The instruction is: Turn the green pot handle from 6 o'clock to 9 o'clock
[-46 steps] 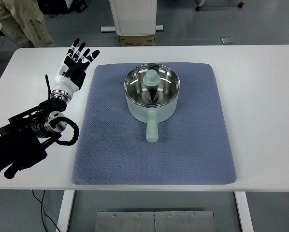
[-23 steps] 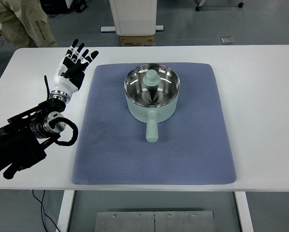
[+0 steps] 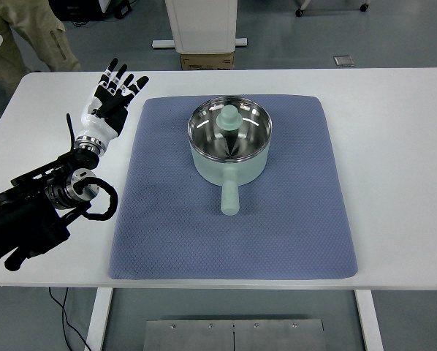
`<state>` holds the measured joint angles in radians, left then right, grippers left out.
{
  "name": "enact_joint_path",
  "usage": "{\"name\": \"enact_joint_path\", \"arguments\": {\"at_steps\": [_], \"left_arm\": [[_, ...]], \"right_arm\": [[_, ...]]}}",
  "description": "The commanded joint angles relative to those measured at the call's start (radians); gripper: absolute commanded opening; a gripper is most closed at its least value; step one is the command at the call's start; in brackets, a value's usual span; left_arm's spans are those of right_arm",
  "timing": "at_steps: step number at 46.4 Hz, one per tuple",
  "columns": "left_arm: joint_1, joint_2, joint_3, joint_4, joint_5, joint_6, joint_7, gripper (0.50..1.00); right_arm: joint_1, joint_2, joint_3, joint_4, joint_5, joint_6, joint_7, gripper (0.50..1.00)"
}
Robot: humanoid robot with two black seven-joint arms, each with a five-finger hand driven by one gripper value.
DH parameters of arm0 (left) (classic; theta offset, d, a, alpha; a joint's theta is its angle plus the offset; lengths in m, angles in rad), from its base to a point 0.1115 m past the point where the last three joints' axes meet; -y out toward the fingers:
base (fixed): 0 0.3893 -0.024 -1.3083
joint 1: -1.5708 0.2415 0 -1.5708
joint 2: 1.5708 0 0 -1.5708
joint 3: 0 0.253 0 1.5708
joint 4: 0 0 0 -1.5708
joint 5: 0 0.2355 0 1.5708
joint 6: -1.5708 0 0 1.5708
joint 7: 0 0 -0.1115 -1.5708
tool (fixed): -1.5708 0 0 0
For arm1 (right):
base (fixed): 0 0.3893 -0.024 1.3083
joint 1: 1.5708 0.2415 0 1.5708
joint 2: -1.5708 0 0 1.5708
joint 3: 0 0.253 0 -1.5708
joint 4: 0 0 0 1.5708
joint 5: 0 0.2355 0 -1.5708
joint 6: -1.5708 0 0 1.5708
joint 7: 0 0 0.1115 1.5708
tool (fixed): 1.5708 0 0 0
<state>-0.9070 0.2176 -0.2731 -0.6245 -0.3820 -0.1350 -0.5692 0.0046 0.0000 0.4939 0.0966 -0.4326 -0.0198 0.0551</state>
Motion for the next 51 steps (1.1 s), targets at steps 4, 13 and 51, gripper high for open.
{"name": "enact_joint_path", "arguments": {"at_steps": [4,13,51], "left_arm": [[-0.001,0.002,0.0,0.0,0.0,0.0,0.0,1.0],[-0.001,0.003,-0.001,0.0,0.002,-0.002,0.0,1.0],[-0.016,0.068,-0.018,-0.032,0.075,-0.012,0.0,1.0]], "right_arm": [[0.0,0.0,0.0,0.0,0.0,0.0,0.0,1.0],[0.0,0.0,0.0,0.0,0.0,0.0,0.0,1.0],[0.0,0.0,0.0,0.0,0.0,0.0,0.0,1.0]]}}
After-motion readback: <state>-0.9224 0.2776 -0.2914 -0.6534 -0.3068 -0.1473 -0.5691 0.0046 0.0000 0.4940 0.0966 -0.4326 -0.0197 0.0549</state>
